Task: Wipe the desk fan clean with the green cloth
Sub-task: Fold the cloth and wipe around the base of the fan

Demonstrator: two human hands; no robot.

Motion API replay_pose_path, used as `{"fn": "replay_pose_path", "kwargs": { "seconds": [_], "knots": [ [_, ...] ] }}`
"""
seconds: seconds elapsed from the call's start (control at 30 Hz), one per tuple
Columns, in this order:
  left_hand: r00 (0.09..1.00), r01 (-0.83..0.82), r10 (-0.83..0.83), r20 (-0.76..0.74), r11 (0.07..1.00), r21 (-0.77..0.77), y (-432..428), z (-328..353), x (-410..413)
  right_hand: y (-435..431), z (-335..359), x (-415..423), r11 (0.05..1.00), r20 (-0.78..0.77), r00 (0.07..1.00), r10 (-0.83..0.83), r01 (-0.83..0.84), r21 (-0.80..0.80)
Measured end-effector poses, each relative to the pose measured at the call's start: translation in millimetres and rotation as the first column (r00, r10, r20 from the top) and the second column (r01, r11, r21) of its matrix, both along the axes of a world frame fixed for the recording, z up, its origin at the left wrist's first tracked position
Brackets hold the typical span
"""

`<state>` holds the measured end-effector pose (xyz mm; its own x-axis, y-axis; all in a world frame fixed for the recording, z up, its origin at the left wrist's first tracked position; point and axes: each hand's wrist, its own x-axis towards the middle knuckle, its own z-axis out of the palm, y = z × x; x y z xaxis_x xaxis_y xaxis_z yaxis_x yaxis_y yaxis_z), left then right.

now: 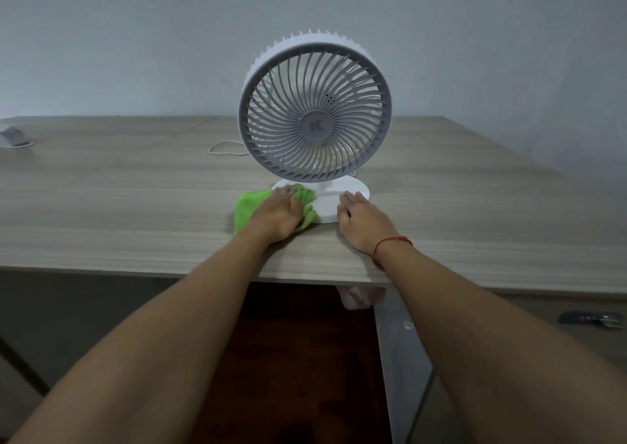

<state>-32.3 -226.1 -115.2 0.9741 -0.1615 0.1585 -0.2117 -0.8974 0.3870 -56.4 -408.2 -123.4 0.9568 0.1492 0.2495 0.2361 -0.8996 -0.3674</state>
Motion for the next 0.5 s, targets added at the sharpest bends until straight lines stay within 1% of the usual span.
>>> {"fn": "replay_pose_path", "kwargs": {
  "seconds": [0.13, 0.23, 0.33, 0.43, 0.5],
  "knots": [
    [0.988, -0.143, 0.142, -0.059, 0.99, -0.011, 6, 4, 8, 2, -1, 1, 1.0, 0.002, 1.0, -0.008, 0.008, 0.028],
    [0.981, -0.189, 0.19, -0.039, 0.982, 0.014, 9, 1, 10, 2, 0, 1, 1.0, 0.007, 1.0, 0.004, -0.004, 0.023],
    [0.989, -0.143, 0.145, -0.043, 0.989, 0.044, 11, 0, 4, 3, -1, 2, 0.999, 0.002, 1.0, 0.008, -0.008, 0.042],
    [0.999, -0.048, 0.047, 0.028, 0.996, 0.07, 11, -3, -7, 4, -1, 1, 0.999, -0.003, 1.0, 0.003, -0.003, 0.046],
    [0.999, 0.003, -0.005, 0.035, 0.997, 0.072, 9, -5, -16, 5, -2, 1, 0.999, -0.015, 1.0, -0.006, 0.006, 0.049]
  ]
}}
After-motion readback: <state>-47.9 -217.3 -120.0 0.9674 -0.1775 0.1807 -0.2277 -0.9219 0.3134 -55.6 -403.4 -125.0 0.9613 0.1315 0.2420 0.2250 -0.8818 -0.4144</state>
